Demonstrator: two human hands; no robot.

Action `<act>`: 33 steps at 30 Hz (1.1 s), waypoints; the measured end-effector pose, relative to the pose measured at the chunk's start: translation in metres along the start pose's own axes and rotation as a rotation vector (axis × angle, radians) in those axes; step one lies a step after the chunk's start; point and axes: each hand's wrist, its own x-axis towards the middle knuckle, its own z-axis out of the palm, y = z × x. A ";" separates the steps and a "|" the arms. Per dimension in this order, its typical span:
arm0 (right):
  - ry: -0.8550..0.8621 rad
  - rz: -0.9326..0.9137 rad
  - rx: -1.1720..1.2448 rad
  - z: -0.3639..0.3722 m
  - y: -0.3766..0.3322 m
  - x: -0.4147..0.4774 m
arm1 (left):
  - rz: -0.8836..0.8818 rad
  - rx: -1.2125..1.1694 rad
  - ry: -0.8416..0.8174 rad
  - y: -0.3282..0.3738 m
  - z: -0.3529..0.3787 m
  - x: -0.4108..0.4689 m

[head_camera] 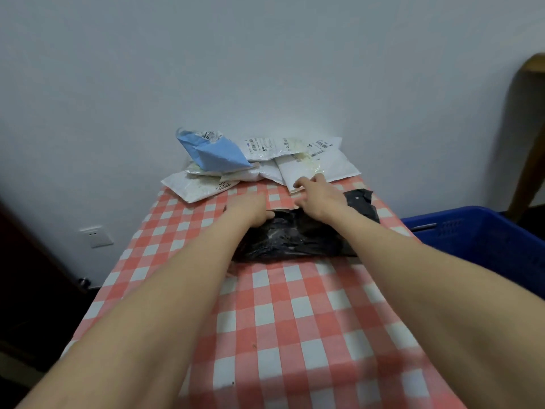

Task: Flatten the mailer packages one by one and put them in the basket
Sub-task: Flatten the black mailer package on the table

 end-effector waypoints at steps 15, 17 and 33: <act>-0.191 0.168 -0.138 -0.005 0.053 -0.011 | 0.195 -0.096 -0.132 0.059 0.020 0.005; -0.184 0.172 -0.111 -0.003 0.056 -0.009 | 0.213 -0.104 -0.140 0.060 0.023 0.009; -0.188 0.001 -0.019 -0.030 0.031 -0.048 | 0.237 -0.214 0.148 0.024 -0.002 -0.042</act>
